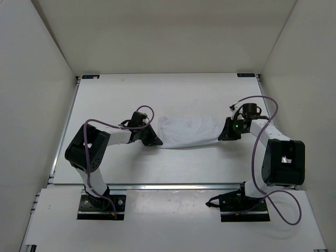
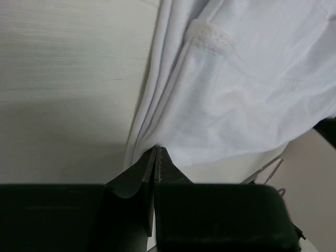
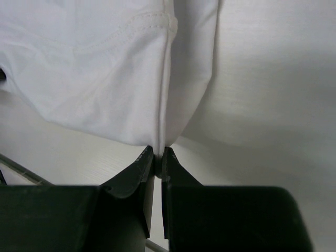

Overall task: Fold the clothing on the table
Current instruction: Fold the skirt

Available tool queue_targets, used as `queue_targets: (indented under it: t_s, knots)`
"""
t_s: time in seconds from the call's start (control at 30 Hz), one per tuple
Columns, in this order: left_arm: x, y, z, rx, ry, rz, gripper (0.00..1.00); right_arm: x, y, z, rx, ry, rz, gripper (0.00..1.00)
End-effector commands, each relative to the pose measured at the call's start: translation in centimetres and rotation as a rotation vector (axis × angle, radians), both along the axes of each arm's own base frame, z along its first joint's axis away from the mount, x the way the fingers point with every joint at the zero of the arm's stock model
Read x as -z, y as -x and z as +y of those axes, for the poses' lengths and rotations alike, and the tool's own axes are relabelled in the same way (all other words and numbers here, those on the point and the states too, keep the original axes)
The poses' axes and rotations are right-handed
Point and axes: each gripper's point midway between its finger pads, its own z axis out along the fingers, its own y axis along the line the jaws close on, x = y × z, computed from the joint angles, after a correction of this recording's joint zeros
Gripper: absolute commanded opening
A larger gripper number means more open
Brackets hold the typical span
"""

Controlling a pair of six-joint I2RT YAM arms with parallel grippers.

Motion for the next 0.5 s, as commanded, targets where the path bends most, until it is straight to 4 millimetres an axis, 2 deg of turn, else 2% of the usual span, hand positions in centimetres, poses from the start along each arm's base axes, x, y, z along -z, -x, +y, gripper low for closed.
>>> queue_targets:
  t_s: [0.0, 0.07, 0.13, 0.17, 0.2, 0.23, 0.37, 0.4, 0.47]
  knots:
    - [2.4, 1.6, -0.5, 0.025, -0.061, 0.052, 0.12, -2.6, -3.2, -0.5, -0.018, 0.061, -0.073, 0.0]
    - [2.4, 1.6, -1.0, 0.027, -0.052, 0.054, 0.12, -3.5, -3.9, 1.4, -0.074, 0.089, -0.077, 0.0]
    - [2.4, 1.4, -1.0, 0.018, -0.058, 0.051, 0.11, -5.8, -5.5, 3.8, -0.121, 0.095, -0.131, 0.0]
    - [2.4, 1.5, -0.9, 0.016, -0.059, 0.052, 0.12, -5.9, -5.1, 5.7, -0.164, 0.089, -0.124, 0.0]
    - [2.2, 1.3, -1.0, 0.015, -0.055, 0.045, 0.11, -7.0, -5.4, 7.6, -0.192, 0.08, -0.144, 0.0]
    - [2.2, 1.3, -0.9, 0.019, -0.058, 0.042, 0.12, -7.8, -5.6, 8.7, -0.2, 0.068, -0.157, 0.0]
    - [2.2, 1.5, -0.8, 0.001, -0.043, 0.053, 0.11, -8.1, -3.7, 17.2, -0.341, 0.012, -0.162, 0.0]
    - [2.2, 1.2, -0.9, 0.0, -0.035, 0.047, 0.12, -7.8, -4.0, 18.2, -0.349, 0.005, -0.168, 0.0]
    - [2.6, 1.7, -0.8, 0.0, -0.036, 0.063, 0.11, -7.0, -2.4, 21.6, -0.411, -0.014, -0.153, 0.0]
